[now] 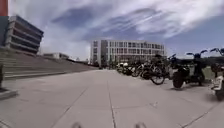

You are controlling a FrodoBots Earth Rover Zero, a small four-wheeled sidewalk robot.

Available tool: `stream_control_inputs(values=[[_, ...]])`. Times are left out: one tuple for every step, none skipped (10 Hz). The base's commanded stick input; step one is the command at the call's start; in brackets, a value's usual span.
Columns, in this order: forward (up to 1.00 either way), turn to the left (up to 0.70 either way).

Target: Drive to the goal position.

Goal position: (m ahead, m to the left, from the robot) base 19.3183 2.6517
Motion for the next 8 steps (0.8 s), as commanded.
stream_control_inputs(values=[[0.70, 0.00], [0.70, 0.00], [0.70, 0.00], [0.70, 0.00], [0.70, 0.00], [0.70, 0.00], [0.70, 0.00], [0.70, 0.00]])
